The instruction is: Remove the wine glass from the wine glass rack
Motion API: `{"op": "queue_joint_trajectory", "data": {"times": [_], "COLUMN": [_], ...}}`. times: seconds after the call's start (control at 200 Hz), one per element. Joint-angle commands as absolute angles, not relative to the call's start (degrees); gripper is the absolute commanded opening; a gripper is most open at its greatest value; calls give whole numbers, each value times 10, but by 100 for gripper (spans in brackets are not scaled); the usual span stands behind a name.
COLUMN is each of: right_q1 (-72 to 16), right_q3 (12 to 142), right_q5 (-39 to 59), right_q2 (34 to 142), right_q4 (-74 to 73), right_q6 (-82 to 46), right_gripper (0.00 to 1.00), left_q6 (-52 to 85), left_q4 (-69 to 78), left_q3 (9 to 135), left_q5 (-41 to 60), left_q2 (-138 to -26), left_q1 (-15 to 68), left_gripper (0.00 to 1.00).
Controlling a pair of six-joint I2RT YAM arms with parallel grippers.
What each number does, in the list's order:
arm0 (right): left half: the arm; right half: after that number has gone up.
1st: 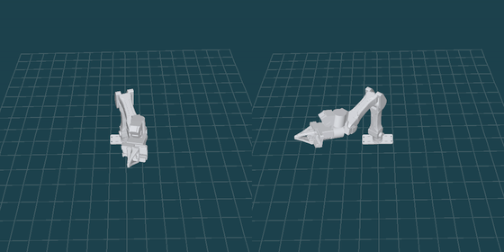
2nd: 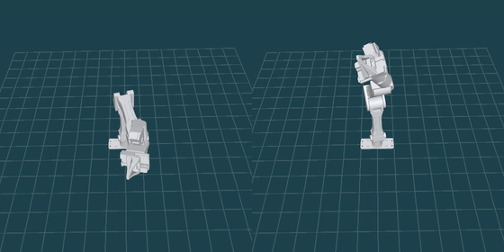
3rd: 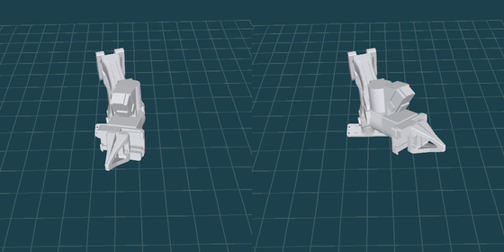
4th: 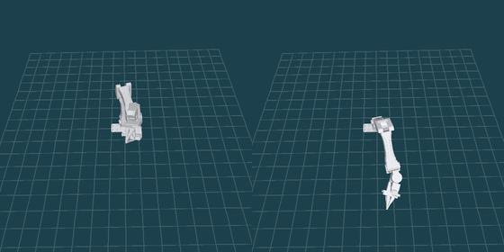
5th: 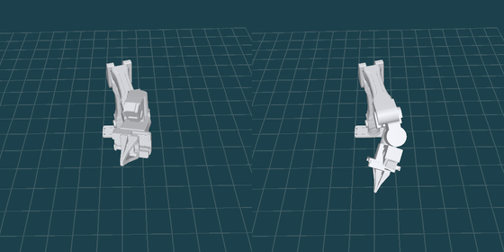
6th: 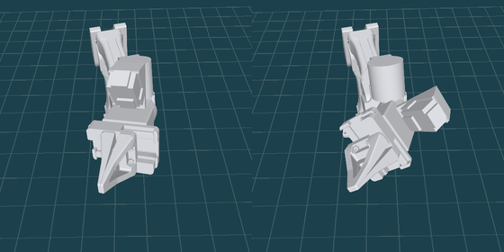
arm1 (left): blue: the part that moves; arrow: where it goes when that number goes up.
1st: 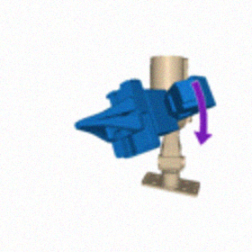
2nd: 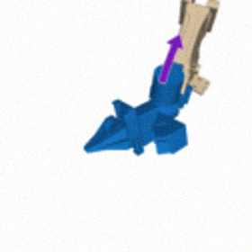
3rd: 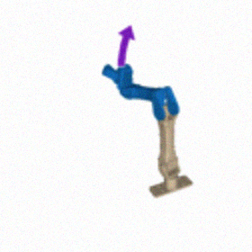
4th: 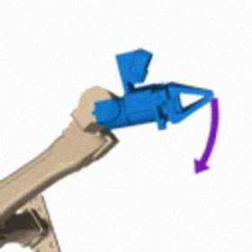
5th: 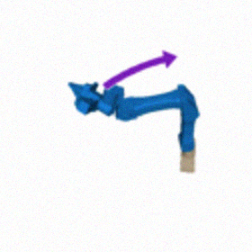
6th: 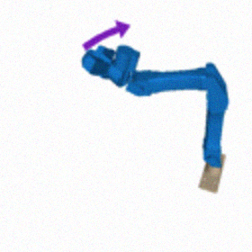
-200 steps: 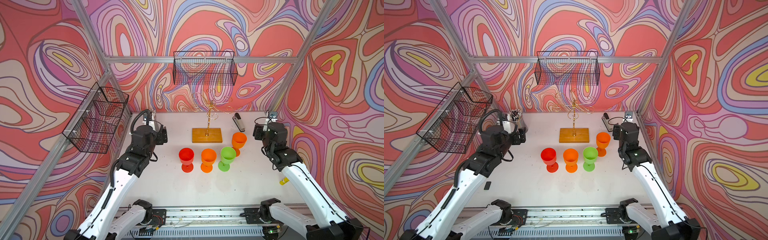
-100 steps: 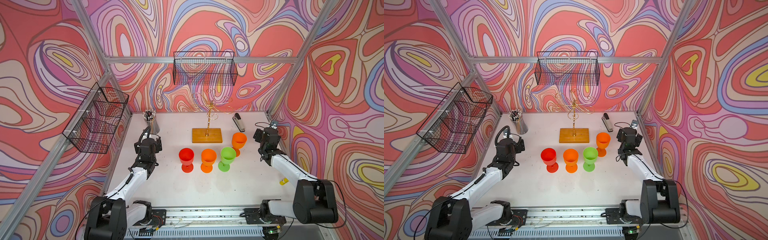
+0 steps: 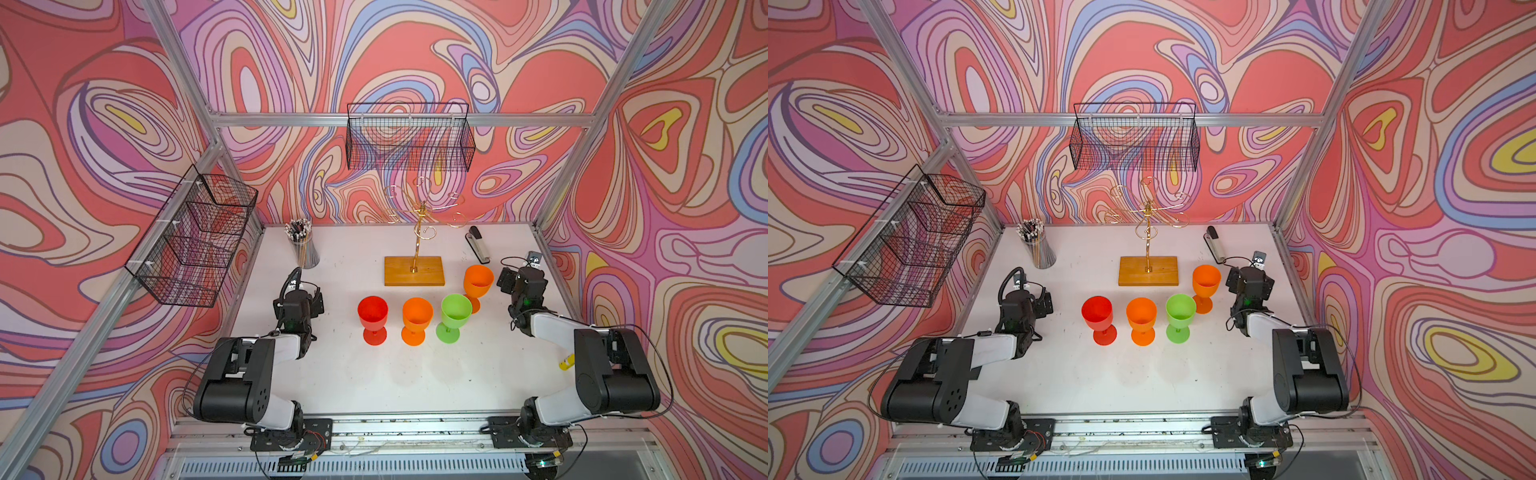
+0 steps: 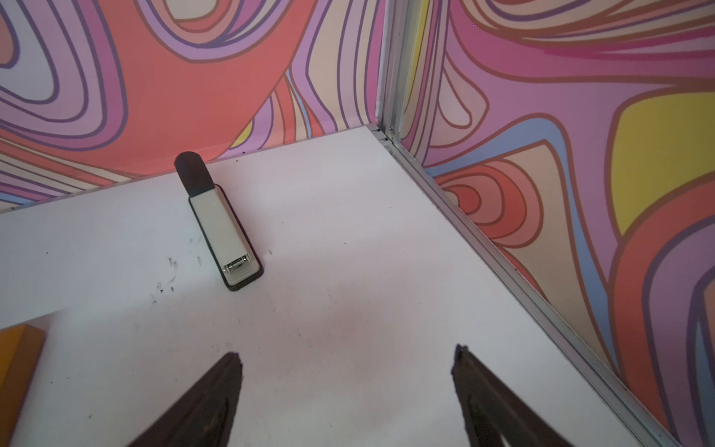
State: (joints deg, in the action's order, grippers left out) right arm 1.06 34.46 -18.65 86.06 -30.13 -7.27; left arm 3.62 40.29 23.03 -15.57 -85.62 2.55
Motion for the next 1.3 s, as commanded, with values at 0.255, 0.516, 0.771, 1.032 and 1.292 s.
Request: {"op": "queue_joint_trajectory", "data": {"times": [0.255, 0.516, 0.771, 1.032, 1.292], "right_q1": [9, -16, -16, -15, -16], "right_q3": [245, 263, 261, 261, 261], "right_q5": [-138, -125, -131, -131, -131], "right_q2": [937, 983, 986, 987, 987], "right_q4": [-544, -553, -564, -566, -565], "right_q6": [-66, -29, -30, -30, -30], "right_gripper": [97, 98, 99, 98, 99], "left_q6": [29, 18, 22, 21, 22], "left_q4": [441, 539, 518, 525, 524], "left_q3": [243, 208, 211, 209, 210], "left_q5": [-131, -108, -112, -112, -112], "left_q2": [-862, -890, -882, -885, -886], "left_q1": [22, 22, 22, 22, 22], "left_gripper": [100, 100, 100, 100, 100]}}
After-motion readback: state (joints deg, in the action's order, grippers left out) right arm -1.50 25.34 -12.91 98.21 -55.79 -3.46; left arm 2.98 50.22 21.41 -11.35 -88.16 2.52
